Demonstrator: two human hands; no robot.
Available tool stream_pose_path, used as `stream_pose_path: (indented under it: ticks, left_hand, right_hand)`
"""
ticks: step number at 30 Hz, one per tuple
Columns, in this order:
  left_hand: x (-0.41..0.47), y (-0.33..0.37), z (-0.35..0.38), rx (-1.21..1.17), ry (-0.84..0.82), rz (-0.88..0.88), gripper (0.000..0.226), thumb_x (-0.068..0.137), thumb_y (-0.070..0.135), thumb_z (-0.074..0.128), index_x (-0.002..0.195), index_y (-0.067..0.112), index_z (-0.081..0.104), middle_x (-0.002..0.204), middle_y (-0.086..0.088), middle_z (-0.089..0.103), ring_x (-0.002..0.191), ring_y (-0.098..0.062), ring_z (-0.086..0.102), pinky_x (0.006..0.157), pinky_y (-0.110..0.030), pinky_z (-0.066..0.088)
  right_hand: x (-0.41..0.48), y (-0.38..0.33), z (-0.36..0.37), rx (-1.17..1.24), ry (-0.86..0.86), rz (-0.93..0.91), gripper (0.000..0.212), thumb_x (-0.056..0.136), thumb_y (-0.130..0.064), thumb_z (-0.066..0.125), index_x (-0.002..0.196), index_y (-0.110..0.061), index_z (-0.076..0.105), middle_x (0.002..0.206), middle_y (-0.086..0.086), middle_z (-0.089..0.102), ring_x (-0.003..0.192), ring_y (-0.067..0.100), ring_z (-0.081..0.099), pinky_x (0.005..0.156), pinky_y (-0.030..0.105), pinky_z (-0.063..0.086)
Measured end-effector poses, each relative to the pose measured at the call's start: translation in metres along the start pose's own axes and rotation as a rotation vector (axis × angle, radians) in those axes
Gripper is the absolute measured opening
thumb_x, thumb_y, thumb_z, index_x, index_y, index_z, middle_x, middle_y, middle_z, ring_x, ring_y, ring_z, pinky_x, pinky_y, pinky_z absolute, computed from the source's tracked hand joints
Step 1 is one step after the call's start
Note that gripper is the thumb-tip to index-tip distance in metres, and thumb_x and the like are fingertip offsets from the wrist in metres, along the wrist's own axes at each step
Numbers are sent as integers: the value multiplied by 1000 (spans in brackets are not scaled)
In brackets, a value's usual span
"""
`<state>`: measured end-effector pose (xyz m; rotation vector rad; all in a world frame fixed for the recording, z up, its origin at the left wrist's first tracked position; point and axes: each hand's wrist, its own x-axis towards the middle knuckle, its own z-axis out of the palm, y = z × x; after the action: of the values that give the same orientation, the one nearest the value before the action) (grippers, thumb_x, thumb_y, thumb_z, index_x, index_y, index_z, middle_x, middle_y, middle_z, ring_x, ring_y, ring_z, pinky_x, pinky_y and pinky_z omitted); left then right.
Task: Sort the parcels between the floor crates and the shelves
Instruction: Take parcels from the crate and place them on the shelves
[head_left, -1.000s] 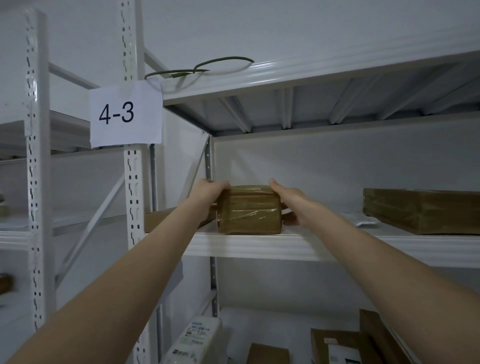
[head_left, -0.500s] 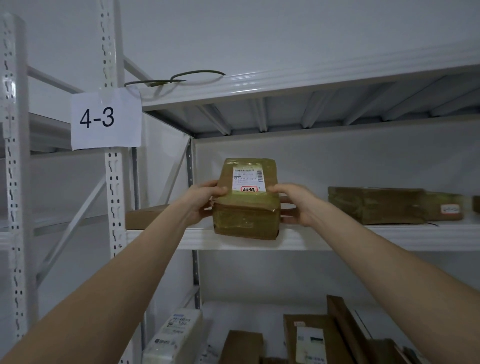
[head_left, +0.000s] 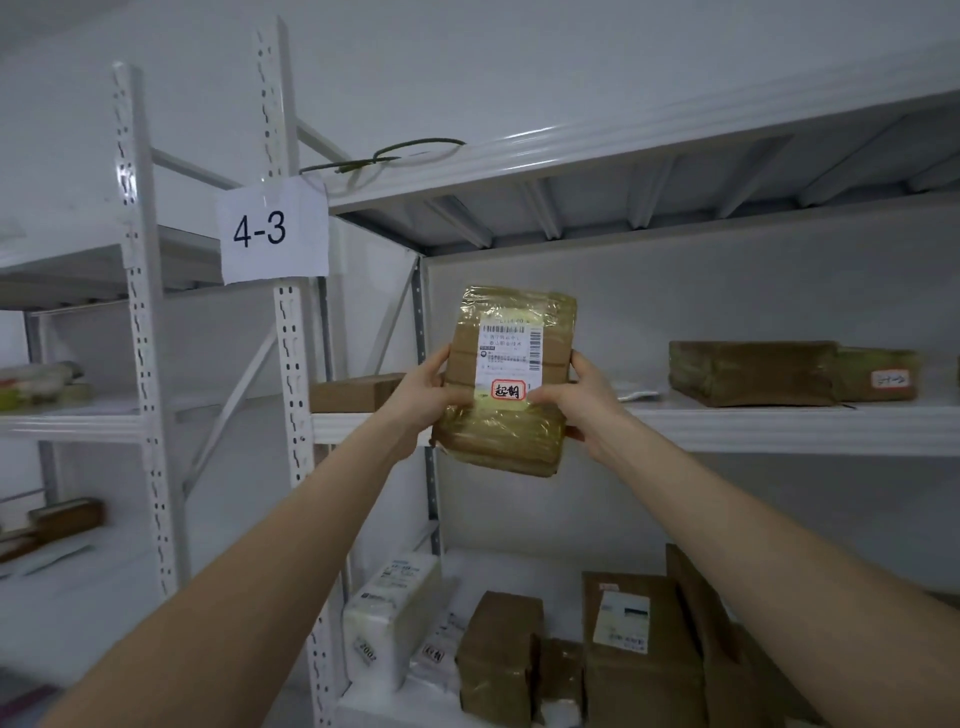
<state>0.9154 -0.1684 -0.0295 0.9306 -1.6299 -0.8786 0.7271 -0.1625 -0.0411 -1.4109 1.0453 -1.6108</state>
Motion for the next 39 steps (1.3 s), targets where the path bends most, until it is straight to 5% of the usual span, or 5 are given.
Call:
stream_pose_path:
  ticks: [6,18,23,27,39]
  left_hand:
    - [-42,-20,6,49,60,16,85,80,-4,66,149,29,29,116,-1,66,102,-13,63,77,-27,53]
    - [-129,-84,-19,35,97,-130,80,80,-7,65,142,35,37,113,-5,67,103,-23,65,85,-40,55]
    - [-163,-125,-35,65,144,-163,73,82,-6,62,135,39,41,102,3,67,93,-17,66,59,-21,55]
    - [-186,-164,-44,106,227,-243,74,82,4,67,142,36,38,105,5,62,99,-16,63,84,-39,56]
    - [-301,-296,-68,185,458,-622,76,81,8,71,145,28,34,124,-4,62,101,-15,59,92,-37,51]
  right_hand:
    - [-29,28,8,-106,66,-83,61,70,1,75,116,-32,51,106,-6,66,97,15,63,85,37,54]
    - [-103,99,54,-256,104,41,81,70,-10,80,138,-24,37,104,-13,54,91,9,54,73,24,45]
    - [-141,136,78,-262,50,104,84,67,-8,81,138,-24,39,96,-15,55,86,6,55,67,18,42]
    - [-162,164,92,-274,-26,204,87,69,-10,81,141,-26,35,105,-12,55,94,11,52,66,23,41]
    - [-220,293,160,-379,-417,519,86,67,-11,83,139,-20,37,127,0,58,113,20,54,91,33,44]
